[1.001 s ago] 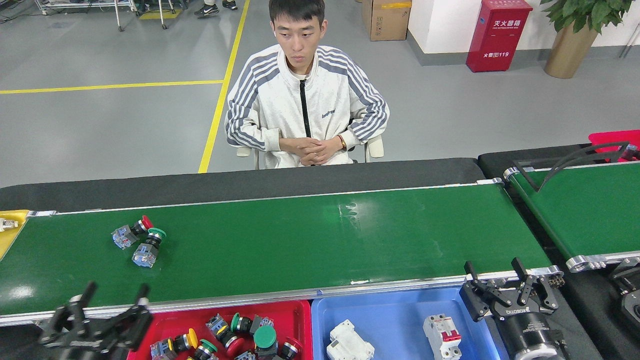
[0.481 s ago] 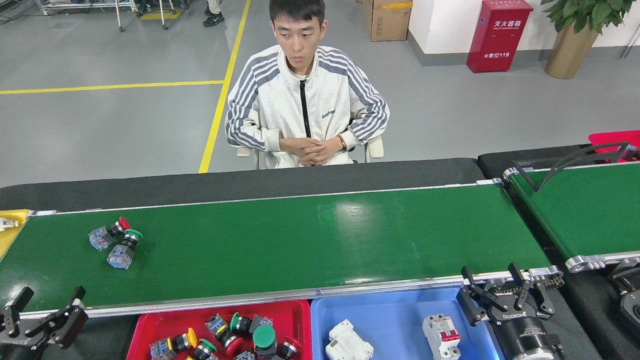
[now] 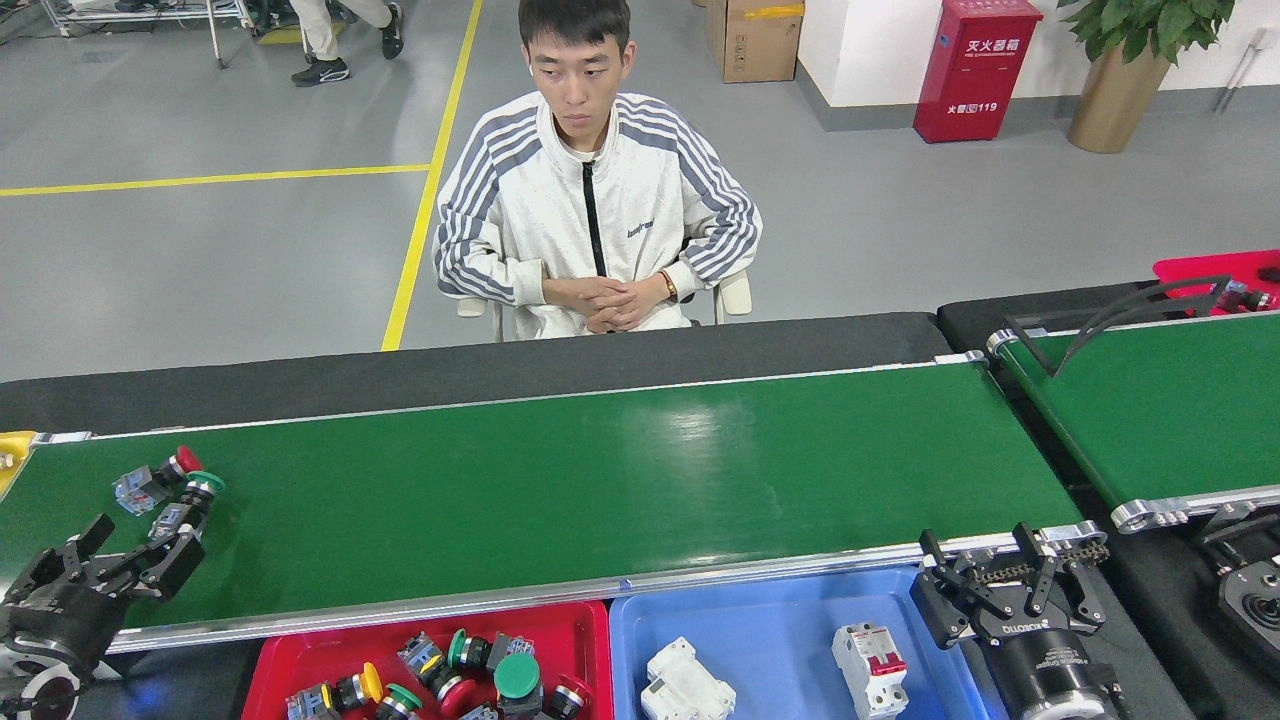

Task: Pick switch part from conveyor to tray
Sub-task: 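Grasp the red-topped switch on the belt with the left gripper, then drop the red-topped switch into the red tray with the left gripper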

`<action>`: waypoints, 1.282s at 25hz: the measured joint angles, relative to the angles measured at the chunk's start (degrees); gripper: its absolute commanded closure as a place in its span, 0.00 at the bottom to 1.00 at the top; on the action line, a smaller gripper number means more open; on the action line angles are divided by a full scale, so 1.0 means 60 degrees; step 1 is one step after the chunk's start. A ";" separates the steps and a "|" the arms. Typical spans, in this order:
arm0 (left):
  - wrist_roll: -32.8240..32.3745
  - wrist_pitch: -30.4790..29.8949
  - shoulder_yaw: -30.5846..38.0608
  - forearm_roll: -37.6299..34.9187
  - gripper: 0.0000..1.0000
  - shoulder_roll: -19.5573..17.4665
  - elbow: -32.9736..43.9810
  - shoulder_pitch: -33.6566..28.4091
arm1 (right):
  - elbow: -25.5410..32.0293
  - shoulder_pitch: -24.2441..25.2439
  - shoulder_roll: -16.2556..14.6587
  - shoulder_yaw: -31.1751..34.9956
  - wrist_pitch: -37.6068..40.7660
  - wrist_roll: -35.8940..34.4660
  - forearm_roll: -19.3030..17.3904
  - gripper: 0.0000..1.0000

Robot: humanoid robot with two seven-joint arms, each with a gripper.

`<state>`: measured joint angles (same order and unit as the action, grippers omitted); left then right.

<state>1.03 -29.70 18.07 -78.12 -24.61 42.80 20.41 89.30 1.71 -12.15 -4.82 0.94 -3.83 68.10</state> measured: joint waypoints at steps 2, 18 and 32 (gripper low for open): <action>0.0109 0.0101 -0.0207 -0.0001 0.04 -0.0129 -0.0420 0.0183 | -0.0003 -0.0080 0.0001 -0.0034 0.0000 0.0001 0.0000 0.00; 0.1814 -0.1044 -0.0601 0.0075 0.94 0.0167 -0.0121 -0.0401 | -0.0042 -0.0075 0.0032 -0.0302 0.0073 0.0013 -0.0001 0.00; 0.1955 -0.2496 -0.0792 0.0905 0.00 0.1474 0.8477 -0.6445 | -0.0023 0.0218 0.0032 0.0140 0.0006 -0.0007 -0.0001 0.00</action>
<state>12.76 -44.68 13.32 -72.69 -15.76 93.66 -18.26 89.16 3.02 -11.96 -3.98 0.98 -3.88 68.09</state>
